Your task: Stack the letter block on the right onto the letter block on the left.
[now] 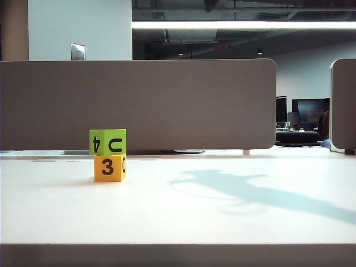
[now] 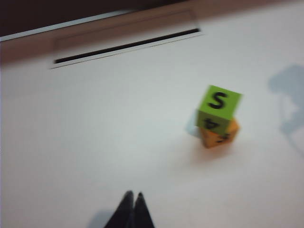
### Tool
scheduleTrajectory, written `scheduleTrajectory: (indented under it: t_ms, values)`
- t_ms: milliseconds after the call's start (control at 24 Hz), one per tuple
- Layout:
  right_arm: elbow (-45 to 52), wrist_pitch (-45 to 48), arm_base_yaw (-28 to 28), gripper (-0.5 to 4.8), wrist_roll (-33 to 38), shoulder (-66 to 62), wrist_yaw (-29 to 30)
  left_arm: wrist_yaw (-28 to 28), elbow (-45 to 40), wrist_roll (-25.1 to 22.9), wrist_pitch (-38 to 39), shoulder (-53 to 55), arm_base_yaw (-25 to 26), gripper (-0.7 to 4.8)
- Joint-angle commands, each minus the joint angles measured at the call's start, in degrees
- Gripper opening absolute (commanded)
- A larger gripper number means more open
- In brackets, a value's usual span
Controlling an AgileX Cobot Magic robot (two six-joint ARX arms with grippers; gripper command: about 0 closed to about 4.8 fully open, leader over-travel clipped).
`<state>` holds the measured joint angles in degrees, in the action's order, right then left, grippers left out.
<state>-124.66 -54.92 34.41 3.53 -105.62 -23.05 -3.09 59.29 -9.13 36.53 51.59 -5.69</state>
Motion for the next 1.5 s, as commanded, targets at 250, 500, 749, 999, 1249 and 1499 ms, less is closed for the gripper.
scheduleTrajectory:
  t_ms: [250, 500, 749, 999, 1249, 1499]
  values:
    - [34.03, 13.22, -0.20, 0.00, -1.33, 30.38, -0.79, -8.41, -14.91, 1.64, -4.39, -12.31, -0.52, -0.06]
    - [66.71, 25.81, -1.09, 0.00, -4.22, 55.28, 5.14, -12.41, -17.44, 1.66, -4.52, -12.37, -0.55, -0.06]
    - [92.19, 35.10, -1.99, 0.93, -10.25, 75.47, -6.43, -10.99, -26.82, 4.61, -9.73, -12.33, -0.55, -0.06]
    - [100.83, 39.60, -2.10, -0.06, -4.00, 84.32, -6.73, -10.29, -27.65, -0.39, -12.24, -13.53, -0.55, -0.06]
    - [111.69, 46.69, -2.12, -0.06, -3.93, 94.60, 0.42, -12.57, -37.81, 1.51, -18.43, -24.57, -0.52, -0.06]
    - [118.11, 50.75, -2.12, -0.06, -3.93, 96.76, 0.07, -9.49, -48.41, 12.74, -31.65, -35.04, -0.52, -0.06]
